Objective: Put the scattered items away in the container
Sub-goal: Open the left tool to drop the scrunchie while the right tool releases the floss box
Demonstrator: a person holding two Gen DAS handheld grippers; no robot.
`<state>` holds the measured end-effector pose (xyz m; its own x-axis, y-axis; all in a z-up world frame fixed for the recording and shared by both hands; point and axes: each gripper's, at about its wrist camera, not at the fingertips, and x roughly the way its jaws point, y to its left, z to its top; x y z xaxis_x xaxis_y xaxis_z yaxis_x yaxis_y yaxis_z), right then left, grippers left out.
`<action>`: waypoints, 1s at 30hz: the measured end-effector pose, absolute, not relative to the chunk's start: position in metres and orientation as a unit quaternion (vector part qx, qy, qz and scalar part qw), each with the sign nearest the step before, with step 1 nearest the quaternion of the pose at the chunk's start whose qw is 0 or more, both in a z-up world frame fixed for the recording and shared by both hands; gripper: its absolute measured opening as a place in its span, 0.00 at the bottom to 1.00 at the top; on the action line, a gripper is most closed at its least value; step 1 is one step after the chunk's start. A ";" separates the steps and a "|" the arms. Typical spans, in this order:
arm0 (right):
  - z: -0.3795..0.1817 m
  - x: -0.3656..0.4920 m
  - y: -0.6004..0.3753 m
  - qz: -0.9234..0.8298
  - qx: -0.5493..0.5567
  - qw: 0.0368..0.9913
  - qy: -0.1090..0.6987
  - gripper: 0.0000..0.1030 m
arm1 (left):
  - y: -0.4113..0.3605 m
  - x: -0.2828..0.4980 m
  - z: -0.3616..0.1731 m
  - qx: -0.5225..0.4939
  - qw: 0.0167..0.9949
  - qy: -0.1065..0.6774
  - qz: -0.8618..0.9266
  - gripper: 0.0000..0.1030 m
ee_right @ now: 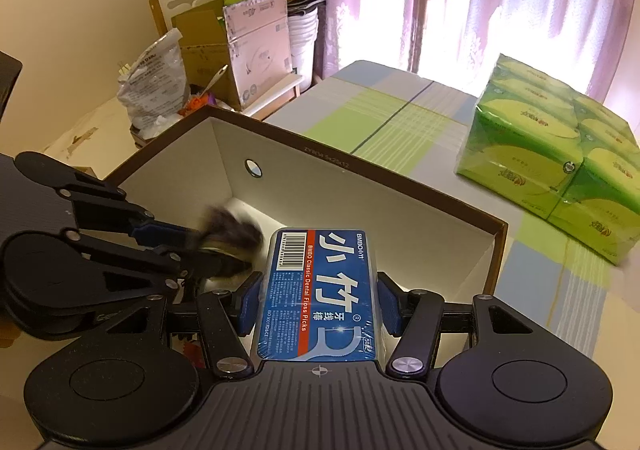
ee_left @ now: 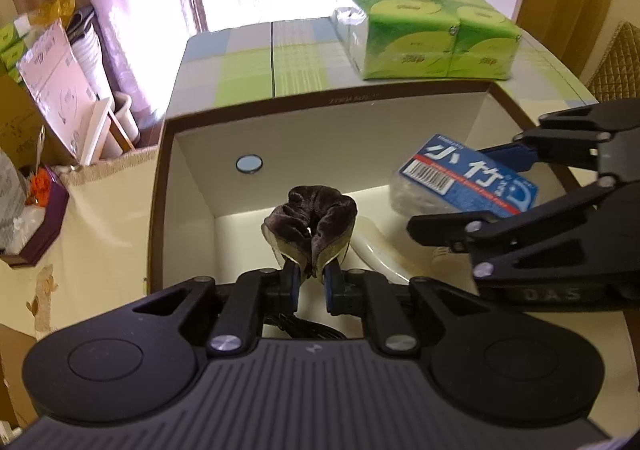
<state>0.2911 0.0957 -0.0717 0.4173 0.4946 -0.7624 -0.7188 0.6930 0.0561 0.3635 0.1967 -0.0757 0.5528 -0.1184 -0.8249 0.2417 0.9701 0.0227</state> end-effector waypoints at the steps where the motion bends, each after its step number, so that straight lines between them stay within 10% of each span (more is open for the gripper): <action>1: -0.071 0.291 0.095 0.365 -0.141 0.830 0.397 0.58 | 0.197 0.365 -0.078 0.063 0.878 0.465 -0.101 0.14; 23: -0.069 0.284 0.098 0.385 -0.152 0.826 0.382 0.59 | 0.207 0.343 -0.062 0.057 0.885 0.453 -0.085 0.19; 26: -0.066 0.279 0.096 0.386 -0.151 0.835 0.361 0.95 | 0.207 0.339 -0.058 0.058 0.888 0.448 -0.082 0.24; 30: -0.058 0.273 0.090 0.391 -0.156 0.841 0.339 0.96 | 0.210 0.333 -0.052 0.051 0.893 0.442 -0.071 0.27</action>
<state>0.2734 0.0900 -0.0580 0.4644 0.5521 -0.6925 -0.7640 0.6452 0.0020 0.3334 0.2100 -0.0520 0.5987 -0.0811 -0.7969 0.1721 0.9847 0.0291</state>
